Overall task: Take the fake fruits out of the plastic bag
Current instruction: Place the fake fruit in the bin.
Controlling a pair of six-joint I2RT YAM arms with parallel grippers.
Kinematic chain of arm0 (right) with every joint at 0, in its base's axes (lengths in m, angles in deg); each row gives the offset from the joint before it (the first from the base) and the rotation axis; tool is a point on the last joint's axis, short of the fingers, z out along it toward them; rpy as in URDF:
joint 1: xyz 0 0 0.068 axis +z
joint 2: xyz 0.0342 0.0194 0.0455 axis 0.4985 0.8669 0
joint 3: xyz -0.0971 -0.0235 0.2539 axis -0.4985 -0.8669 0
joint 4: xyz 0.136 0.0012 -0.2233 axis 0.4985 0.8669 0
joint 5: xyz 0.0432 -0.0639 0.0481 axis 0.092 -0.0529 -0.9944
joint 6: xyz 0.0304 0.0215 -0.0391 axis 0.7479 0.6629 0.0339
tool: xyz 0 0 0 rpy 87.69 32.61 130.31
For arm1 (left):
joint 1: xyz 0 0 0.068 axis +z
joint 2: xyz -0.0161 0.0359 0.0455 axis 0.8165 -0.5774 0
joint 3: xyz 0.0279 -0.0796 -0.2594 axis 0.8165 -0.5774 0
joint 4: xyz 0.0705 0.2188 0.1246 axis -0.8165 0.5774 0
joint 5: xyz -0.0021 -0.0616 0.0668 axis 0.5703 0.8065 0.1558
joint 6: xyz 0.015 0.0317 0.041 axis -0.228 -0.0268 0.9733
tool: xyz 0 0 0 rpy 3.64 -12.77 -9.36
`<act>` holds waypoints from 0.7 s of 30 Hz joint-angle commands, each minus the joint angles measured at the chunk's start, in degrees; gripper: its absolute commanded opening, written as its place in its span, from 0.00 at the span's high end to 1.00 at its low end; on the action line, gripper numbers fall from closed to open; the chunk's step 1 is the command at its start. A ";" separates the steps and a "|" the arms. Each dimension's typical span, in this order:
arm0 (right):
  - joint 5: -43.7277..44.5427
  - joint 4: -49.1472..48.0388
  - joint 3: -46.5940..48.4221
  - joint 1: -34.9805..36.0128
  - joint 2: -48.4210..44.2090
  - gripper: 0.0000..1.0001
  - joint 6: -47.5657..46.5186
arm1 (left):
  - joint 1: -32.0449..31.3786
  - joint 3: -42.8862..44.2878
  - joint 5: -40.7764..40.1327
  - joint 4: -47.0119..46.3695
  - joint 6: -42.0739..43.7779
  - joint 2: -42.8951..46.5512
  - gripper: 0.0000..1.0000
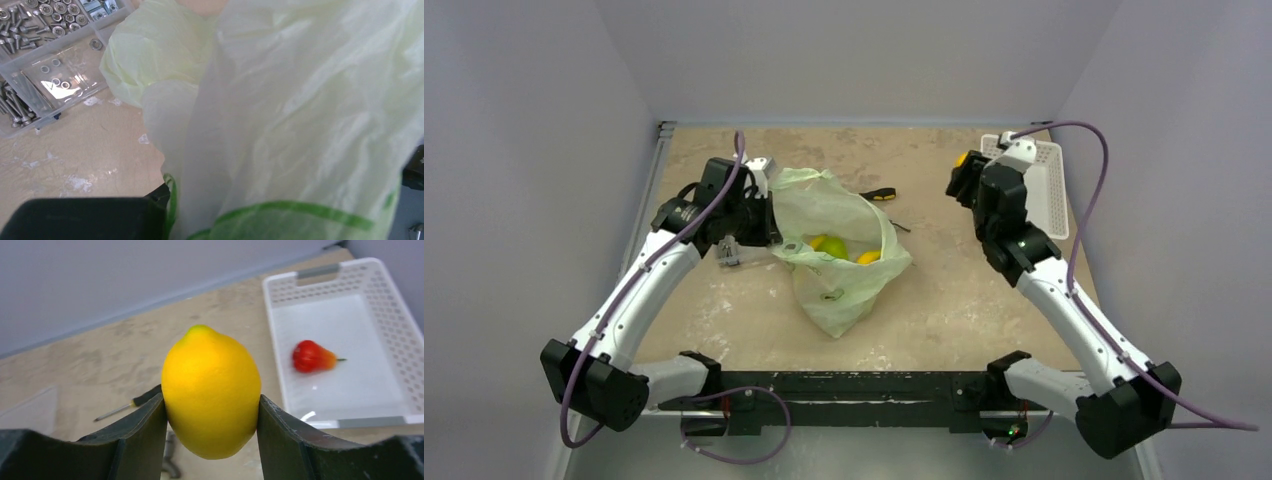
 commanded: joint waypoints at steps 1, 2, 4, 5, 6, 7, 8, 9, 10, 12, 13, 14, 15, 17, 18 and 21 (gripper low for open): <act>1.71 1.93 -0.29 -13.40 4.66 1.00 2.89 | 0.05 -3.01 -0.46 -4.47 2.15 0.13 1.00; 1.96 1.65 0.39 -15.26 6.76 1.00 2.77 | 0.05 -3.77 -0.69 -5.01 2.39 0.03 1.00; 2.73 2.86 3.20 -18.94 11.91 1.00 3.27 | 0.05 -5.17 -0.83 -6.04 3.10 -0.22 1.00; 2.23 3.41 4.79 -20.69 14.48 1.00 3.72 | 0.05 -5.03 -1.44 -5.57 3.23 -0.43 1.00; 1.48 3.74 6.26 -22.47 17.20 1.00 4.22 | 0.05 -4.76 -1.65 -5.03 3.25 -0.50 1.00; 1.03 3.83 7.55 -23.73 19.60 1.00 4.56 | 0.07 -5.17 -1.19 -5.31 3.07 -0.32 1.00; 1.22 3.80 8.80 -25.00 22.41 1.00 4.81 | 0.05 -5.66 -0.43 -5.87 2.86 -0.07 1.00; 1.52 3.82 9.97 -26.14 24.61 1.00 4.78 | 0.05 -5.94 0.03 -6.10 2.71 0.19 1.00; 1.50 4.15 11.35 -27.09 26.78 1.00 4.69 | 0.03 -6.33 0.01 -6.26 2.61 0.34 1.00; 1.48 6.22 14.45 -29.35 30.87 1.00 4.23 | -0.04 -6.99 -0.86 -6.21 2.41 0.64 1.00; 1.47 7.75 16.00 -30.24 32.72 1.00 4.16 | -0.04 -7.28 -1.16 -6.15 2.32 0.69 1.00; 1.18 9.61 17.86 -31.25 34.48 1.00 4.16 | -0.04 -7.48 -1.24 -6.25 2.23 0.71 1.00; 1.06 11.16 18.69 -31.75 35.77 1.00 3.89 | -0.04 -7.55 -1.04 -6.30 2.02 0.56 1.00; 1.70 11.68 17.82 -32.15 36.91 1.00 2.90 | -0.03 -7.32 -0.04 -6.19 1.66 0.10 1.00; 2.04 10.92 16.79 -32.37 36.93 1.00 2.67 | -0.04 -7.13 0.79 -6.08 1.46 -0.09 1.00; 1.85 8.70 14.42 -32.71 36.78 0.99 2.88 | -0.04 -7.17 2.38 -6.25 1.08 -0.14 1.00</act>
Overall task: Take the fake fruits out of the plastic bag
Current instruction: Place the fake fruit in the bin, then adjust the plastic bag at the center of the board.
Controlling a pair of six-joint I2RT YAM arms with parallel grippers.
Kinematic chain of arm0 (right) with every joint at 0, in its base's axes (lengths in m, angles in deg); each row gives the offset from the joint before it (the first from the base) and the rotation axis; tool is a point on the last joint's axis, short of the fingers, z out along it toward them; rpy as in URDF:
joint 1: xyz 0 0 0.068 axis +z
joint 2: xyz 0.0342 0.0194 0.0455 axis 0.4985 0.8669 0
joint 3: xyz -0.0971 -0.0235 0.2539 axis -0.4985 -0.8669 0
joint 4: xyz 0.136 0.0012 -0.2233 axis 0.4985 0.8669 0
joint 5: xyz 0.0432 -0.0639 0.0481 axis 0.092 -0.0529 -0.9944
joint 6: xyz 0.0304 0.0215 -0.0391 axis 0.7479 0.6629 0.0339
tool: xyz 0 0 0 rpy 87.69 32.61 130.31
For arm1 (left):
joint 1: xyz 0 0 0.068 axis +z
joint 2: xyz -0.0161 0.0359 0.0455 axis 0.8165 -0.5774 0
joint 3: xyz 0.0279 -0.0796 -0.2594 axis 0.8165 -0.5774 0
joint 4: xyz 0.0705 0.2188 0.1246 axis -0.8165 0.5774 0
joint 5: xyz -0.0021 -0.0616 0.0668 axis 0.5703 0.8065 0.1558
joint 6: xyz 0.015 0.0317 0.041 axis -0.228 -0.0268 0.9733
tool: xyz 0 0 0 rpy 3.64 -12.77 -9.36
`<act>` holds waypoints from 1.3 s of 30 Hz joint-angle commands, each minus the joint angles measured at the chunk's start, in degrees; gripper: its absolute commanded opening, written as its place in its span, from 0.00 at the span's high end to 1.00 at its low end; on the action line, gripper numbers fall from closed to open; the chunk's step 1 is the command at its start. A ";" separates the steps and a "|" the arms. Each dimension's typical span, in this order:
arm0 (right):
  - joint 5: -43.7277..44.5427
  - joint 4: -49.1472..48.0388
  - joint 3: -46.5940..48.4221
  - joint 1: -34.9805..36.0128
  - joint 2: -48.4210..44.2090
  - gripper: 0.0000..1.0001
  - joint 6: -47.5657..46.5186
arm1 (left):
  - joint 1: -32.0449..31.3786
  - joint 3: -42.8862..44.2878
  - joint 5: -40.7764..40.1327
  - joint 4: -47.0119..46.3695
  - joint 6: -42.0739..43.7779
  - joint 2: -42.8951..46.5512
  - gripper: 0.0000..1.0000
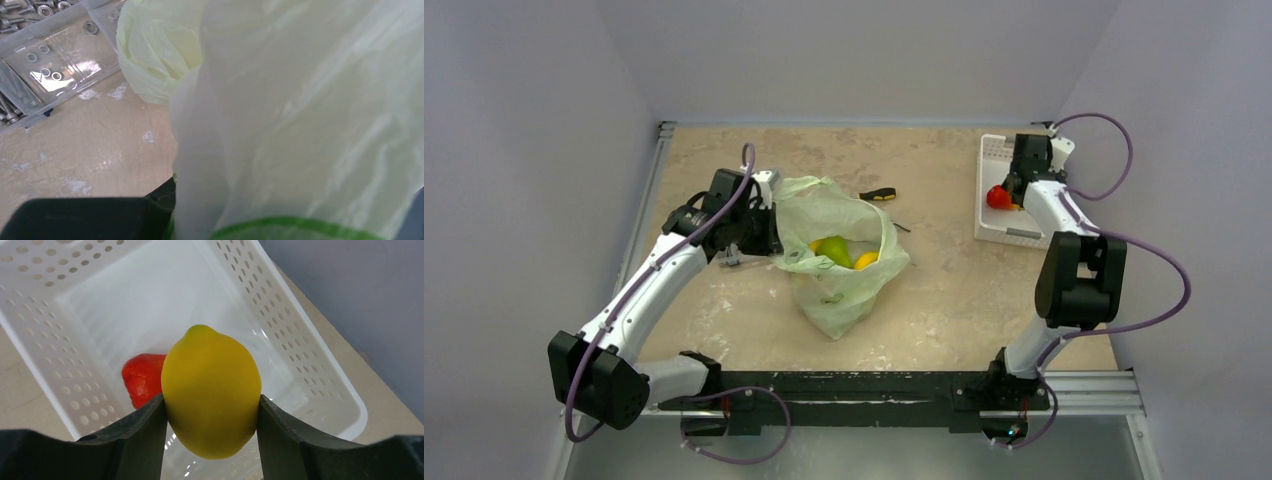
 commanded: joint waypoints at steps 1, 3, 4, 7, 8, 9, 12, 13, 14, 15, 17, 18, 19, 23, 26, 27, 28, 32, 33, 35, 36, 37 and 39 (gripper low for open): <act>0.88 -1.41 -1.08 -0.17 -1.08 0.96 -0.12 | 0.05 0.13 2.39 -1.91 -0.14 0.50 1.00; 0.70 -1.26 -0.49 -0.38 1.10 0.91 -0.05 | -0.01 0.13 2.32 -2.00 -0.06 0.91 1.00; 0.36 -0.88 -0.01 -0.38 2.31 0.90 0.03 | -0.01 0.08 2.13 -2.01 0.03 1.20 1.00; 1.74 -0.48 -0.12 -0.42 3.84 0.84 -0.15 | 0.03 -0.20 1.48 -2.29 0.38 1.99 1.00; 2.73 -1.55 -0.98 -0.49 3.71 0.77 -0.59 | -0.01 -0.22 1.24 -2.36 0.45 2.17 1.00; 3.26 -2.38 -1.70 -0.48 3.41 0.69 -1.30 | -0.01 -0.22 1.02 -2.30 0.43 2.27 1.00; 2.17 -3.54 -2.86 -0.49 2.60 0.50 -2.81 | -0.01 -0.33 1.02 -2.42 0.39 2.03 1.00; 1.42 -4.00 -3.04 -0.45 2.40 0.46 -3.10 | 0.01 -0.31 1.32 -2.39 0.32 1.86 1.00; 0.88 -4.10 -3.01 -0.47 2.35 0.42 -3.38 | -0.01 -0.26 1.58 -2.39 0.22 1.71 1.00; 0.33 -4.21 -2.99 -0.50 2.36 0.37 -3.56 | -0.01 -0.31 1.83 -2.46 0.20 1.56 1.00; -0.61 -3.96 -2.55 -0.33 2.51 0.30 -4.08 | -0.01 -0.24 2.11 -2.62 0.27 1.53 1.00; -0.65 -3.45 -2.24 -0.37 2.44 0.26 -4.28 | -0.01 -0.23 2.23 -2.80 0.32 1.53 1.00; -0.37 -2.41 -1.80 -0.40 2.32 0.23 -4.27 | -0.01 -0.22 2.37 -2.82 0.34 1.55 1.00; 0.54 -0.69 -1.10 -0.26 -0.85 0.15 -4.87 | -0.05 -0.57 1.40 -2.93 0.61 1.99 1.00; -0.94 0.79 -0.93 0.03 -4.69 0.13 -4.22 | -0.10 -0.66 1.21 -2.97 0.70 1.92 1.00; -1.94 0.95 -1.35 0.83 -6.52 0.13 -3.99 | -0.15 -0.66 1.27 -2.95 0.70 1.84 1.00; -2.75 0.68 -2.26 2.50 -8.61 0.13 -4.06 | -0.16 -0.66 1.36 -2.99 0.74 1.75 1.00; -6.12 -0.78 -6.55 13.53 -18.02 0.18 -5.83 | -0.22 -0.66 1.25 -2.83 0.91 1.50 1.00; -8.57 -1.60 -8.20 16.77 -20.50 0.22 -6.23 | -0.32 -0.66 1.14 -2.81 1.06 1.53 1.00; -15.96 -2.69 -11.81 22.34 -25.64 0.29 -6.29 | -0.39 -0.73 0.51 -2.75 1.34 1.68 1.00; -20.93 -3.80 -13.98 25.49 -28.01 0.32 -6.18 | -0.46 -0.75 0.24 -2.80 1.44 1.78 1.00; -25.64 -5.97 -17.28 28.06 -30.48 0.33 -6.01 | -0.53 -0.81 -0.15 -2.74 1.52 1.72 1.00; -31.84 -10.16 -21.84 33.49 -34.90 0.34 -5.04 | -0.48 -0.81 -0.88 -2.73 1.70 1.62 1.00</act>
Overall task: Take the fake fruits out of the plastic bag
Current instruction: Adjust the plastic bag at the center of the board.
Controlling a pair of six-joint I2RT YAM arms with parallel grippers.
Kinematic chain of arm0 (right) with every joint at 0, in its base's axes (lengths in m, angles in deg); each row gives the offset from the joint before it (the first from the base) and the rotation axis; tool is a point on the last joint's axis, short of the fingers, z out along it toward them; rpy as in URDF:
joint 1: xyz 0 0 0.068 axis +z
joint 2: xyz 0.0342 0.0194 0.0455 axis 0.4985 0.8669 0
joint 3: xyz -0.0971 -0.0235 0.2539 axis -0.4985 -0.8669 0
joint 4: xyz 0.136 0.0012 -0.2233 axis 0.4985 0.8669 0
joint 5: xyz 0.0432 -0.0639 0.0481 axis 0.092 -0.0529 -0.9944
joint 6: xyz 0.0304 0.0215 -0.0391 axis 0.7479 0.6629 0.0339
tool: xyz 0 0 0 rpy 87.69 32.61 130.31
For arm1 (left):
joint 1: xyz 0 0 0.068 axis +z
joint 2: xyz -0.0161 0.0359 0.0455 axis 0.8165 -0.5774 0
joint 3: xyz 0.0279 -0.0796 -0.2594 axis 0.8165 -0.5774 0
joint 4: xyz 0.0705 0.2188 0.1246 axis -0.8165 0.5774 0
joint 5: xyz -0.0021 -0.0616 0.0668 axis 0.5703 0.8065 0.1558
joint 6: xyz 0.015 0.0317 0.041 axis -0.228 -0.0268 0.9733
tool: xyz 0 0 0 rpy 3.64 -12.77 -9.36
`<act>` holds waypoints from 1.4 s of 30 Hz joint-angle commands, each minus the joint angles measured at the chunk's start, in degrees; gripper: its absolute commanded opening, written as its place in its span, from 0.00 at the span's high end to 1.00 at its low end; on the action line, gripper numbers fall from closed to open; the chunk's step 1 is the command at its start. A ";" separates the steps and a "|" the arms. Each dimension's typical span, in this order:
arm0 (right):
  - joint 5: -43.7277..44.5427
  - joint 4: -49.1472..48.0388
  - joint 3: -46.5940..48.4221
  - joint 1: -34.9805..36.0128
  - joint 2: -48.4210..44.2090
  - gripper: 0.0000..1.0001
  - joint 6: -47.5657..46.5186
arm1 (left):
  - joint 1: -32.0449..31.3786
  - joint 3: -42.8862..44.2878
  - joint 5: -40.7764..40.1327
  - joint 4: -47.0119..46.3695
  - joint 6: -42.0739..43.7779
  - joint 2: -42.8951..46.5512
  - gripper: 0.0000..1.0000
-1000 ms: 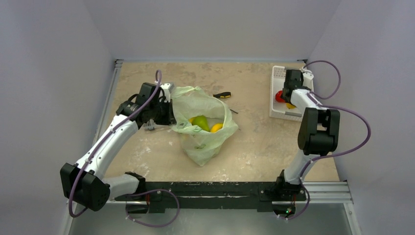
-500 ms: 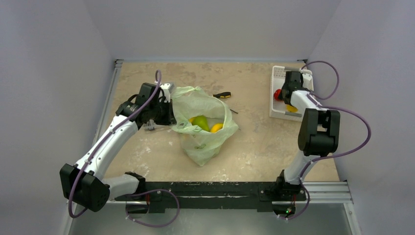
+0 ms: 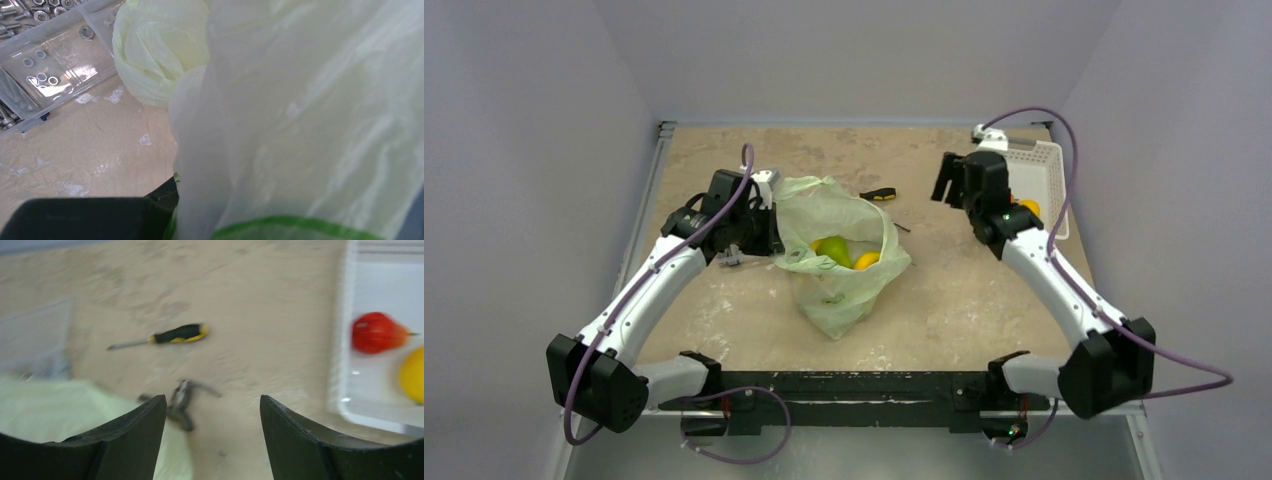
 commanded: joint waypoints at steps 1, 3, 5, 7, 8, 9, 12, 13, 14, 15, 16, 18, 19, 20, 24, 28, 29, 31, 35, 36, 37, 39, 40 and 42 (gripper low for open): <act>-18.66 -7.93 -9.32 8.99 -8.22 0.35 0.99 | -0.33 -0.25 -1.79 -1.66 1.72 0.71 1.00; -21.94 -11.34 -11.75 13.98 -10.53 0.38 2.44 | -0.30 -0.24 -2.06 -1.72 1.90 0.55 1.00; -24.16 -13.97 -12.25 18.92 -10.00 0.41 3.25 | -0.28 -0.25 -2.06 -1.85 2.01 0.46 1.00; -23.25 -15.51 -11.55 23.75 -7.18 0.42 2.19 | -0.31 -0.25 -2.14 -1.97 2.10 0.58 1.00; -22.24 -15.82 -11.17 25.49 -4.96 0.42 1.84 | -0.34 -0.33 -2.14 -2.05 2.19 0.71 1.00; -21.85 -16.42 -10.76 26.65 -1.96 0.43 1.38 | -0.33 -0.46 -2.14 -2.17 2.23 0.89 1.00; -19.47 -21.16 -12.22 28.60 3.93 0.44 -1.15 | -0.46 -0.78 -2.27 -2.01 2.55 1.05 1.00; -19.78 -21.64 -12.47 28.66 6.11 0.45 -1.53 | -0.61 -0.94 -2.19 -1.89 2.81 0.79 1.00; -20.46 -21.59 -12.39 29.25 8.22 0.48 -1.70 | -0.75 -0.96 -1.90 -1.04 2.95 0.40 1.00; -20.31 -22.06 -13.30 30.74 9.48 0.49 -1.71 | -0.77 -0.81 -1.50 0.27 3.19 -0.26 1.00; -19.40 -23.36 -14.99 32.80 10.17 0.50 -1.55 | -0.78 -0.70 -0.59 1.87 3.57 -0.88 1.00; -17.64 -27.98 -19.71 36.63 10.92 0.51 0.24 | -0.79 -0.96 -1.51 4.83 4.02 -1.40 1.00; -16.89 -30.82 -22.05 38.14 11.42 0.53 0.95 | -0.79 -1.48 -2.47 5.83 3.97 -1.01 1.00; -14.63 -32.90 -24.25 40.05 11.82 0.56 1.20 | -0.79 -2.22 -3.22 6.12 3.92 -0.45 1.00; -1.64 -40.01 -30.18 44.30 14.16 0.64 1.00 | -0.74 -4.63 -3.81 5.78 1.97 0.61 1.00; 4.28 -44.36 -32.90 45.10 14.13 0.64 0.86 | -0.79 -6.41 -4.94 6.13 -0.61 -0.32 1.00; 4.35 -43.05 -32.19 45.14 13.70 0.63 0.95 | -0.79 -7.16 -5.06 5.36 -1.11 -0.39 1.00; 3.46 -39.16 -29.90 45.15 11.55 0.61 1.05 | -0.79 -7.85 -4.98 4.51 -1.34 -0.26 1.00; 3.62 -32.78 -26.68 43.26 4.59 0.51 2.56 | -0.79 -8.21 -3.99 3.04 -0.35 1.87 1.00; 2.88 -31.18 -25.05 41.93 3.74 0.51 3.09 | -0.79 -8.16 -3.65 2.83 -0.09 2.26 1.00; 2.38 -29.35 -23.91 40.91 3.23 0.48 3.73 | -0.79 -8.04 -3.29 2.77 0.06 2.62 1.00; 0.63 -26.71 -21.68 38.63 3.19 0.45 4.82 | -0.79 -7.42 -2.68 3.12 0.48 2.60 1.00; 0.26 -26.17 -20.93 37.94 3.44 0.43 4.97 | -0.79 -7.15 -2.45 3.33 0.64 2.74 1.00; -0.16 -26.23 -19.70 37.10 4.45 0.43 4.84 | -0.79 -7.41 -2.25 2.58 0.85 3.52 1.00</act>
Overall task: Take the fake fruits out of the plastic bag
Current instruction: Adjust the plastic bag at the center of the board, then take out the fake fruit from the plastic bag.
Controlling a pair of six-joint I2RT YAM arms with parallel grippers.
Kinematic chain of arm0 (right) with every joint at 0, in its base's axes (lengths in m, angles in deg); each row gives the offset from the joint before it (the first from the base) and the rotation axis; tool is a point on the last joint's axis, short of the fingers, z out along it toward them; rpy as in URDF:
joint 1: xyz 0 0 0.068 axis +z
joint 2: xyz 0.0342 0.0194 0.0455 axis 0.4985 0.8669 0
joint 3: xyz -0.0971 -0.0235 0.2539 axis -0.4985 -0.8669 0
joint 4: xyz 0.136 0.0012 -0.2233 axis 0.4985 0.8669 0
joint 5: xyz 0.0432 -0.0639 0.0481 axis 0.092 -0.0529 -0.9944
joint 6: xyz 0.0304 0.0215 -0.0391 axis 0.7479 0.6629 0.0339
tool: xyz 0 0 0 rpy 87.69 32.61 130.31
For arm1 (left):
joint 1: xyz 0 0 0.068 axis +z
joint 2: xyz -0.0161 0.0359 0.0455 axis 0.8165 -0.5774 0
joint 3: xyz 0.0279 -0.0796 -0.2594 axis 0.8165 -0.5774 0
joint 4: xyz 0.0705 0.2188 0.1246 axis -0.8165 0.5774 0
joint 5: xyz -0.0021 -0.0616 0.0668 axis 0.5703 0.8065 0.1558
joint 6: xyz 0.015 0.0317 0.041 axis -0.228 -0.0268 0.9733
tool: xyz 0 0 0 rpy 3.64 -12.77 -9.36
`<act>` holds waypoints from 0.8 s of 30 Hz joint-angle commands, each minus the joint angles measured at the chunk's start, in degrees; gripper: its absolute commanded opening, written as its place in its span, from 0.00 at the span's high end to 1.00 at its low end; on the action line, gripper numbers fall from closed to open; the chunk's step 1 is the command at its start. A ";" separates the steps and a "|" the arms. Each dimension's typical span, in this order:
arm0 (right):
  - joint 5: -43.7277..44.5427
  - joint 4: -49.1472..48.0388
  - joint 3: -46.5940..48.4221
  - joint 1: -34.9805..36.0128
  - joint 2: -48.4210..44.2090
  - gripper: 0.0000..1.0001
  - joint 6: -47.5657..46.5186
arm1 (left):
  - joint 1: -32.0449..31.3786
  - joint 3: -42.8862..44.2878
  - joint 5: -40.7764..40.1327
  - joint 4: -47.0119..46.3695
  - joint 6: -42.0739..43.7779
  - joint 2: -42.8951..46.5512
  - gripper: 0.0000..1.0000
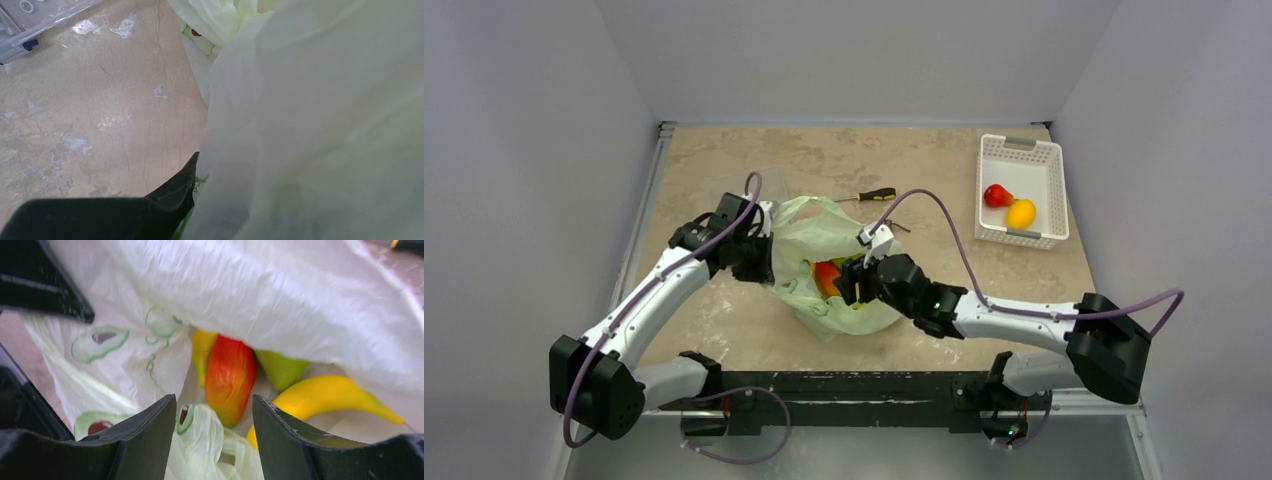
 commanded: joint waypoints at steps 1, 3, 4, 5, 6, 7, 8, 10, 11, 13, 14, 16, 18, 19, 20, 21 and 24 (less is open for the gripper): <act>-0.91 3.71 4.23 -2.06 1.84 0.42 1.52 | 0.07 0.38 1.23 -2.99 1.13 2.63 1.00; -0.98 4.34 6.28 -2.42 4.35 0.42 1.43 | 0.07 -0.86 1.31 -4.44 1.14 4.56 1.00; -1.26 4.68 7.47 -2.56 5.61 0.42 1.34 | 0.07 -1.26 1.27 -4.90 1.12 5.48 1.00; -1.54 5.29 8.83 -2.65 7.10 0.42 1.43 | 0.07 -1.62 1.22 -5.30 1.05 6.28 1.00; -1.90 6.08 10.37 -2.65 8.52 0.42 1.55 | 0.07 -1.90 1.11 -5.63 1.04 7.27 1.00; -2.52 6.50 11.40 -2.68 9.88 0.41 1.39 | 0.07 -2.16 0.89 -6.04 0.91 8.17 1.00; -2.62 7.00 12.52 -2.68 11.43 0.40 1.23 | 0.07 -2.35 0.80 -6.36 0.71 8.99 1.00; -2.84 9.35 15.04 -3.34 14.98 0.38 1.23 | 0.07 -2.86 1.07 -7.22 0.39 10.58 1.00; -3.30 10.47 16.42 -3.86 16.72 0.37 1.03 | 0.07 -3.13 1.16 -7.69 0.24 11.29 1.00; -3.13 10.32 17.63 -4.31 19.15 0.36 -0.29 | 0.07 -3.57 1.36 -8.03 0.07 12.09 1.00; -2.93 10.11 18.13 -4.46 20.25 0.36 -1.06 | 0.07 -3.63 1.44 -8.16 0.05 12.35 1.00; -2.01 11.03 20.00 -4.61 22.55 0.36 -2.51 | 0.07 -3.68 1.76 -8.00 -0.11 12.13 1.00; -1.77 11.55 21.78 -4.57 24.52 0.36 -3.78 | -0.06 -3.80 2.42 -7.99 -0.16 11.76 1.00; -2.10 11.61 22.62 -4.63 25.38 0.37 -4.08 | -0.15 -3.70 2.63 -7.91 -0.20 11.58 1.00; -2.72 11.72 23.28 -4.69 26.14 0.38 -4.26 | -0.23 -3.65 2.60 -7.84 -0.20 11.43 1.00; -3.78 11.92 23.89 -4.65 27.02 0.39 -4.34 | -0.28 -3.65 2.47 -7.75 -0.20 11.37 1.00; -4.81 11.72 24.21 -4.67 27.85 0.43 -3.88 | -0.24 -3.70 2.00 -7.60 -0.04 11.23 1.00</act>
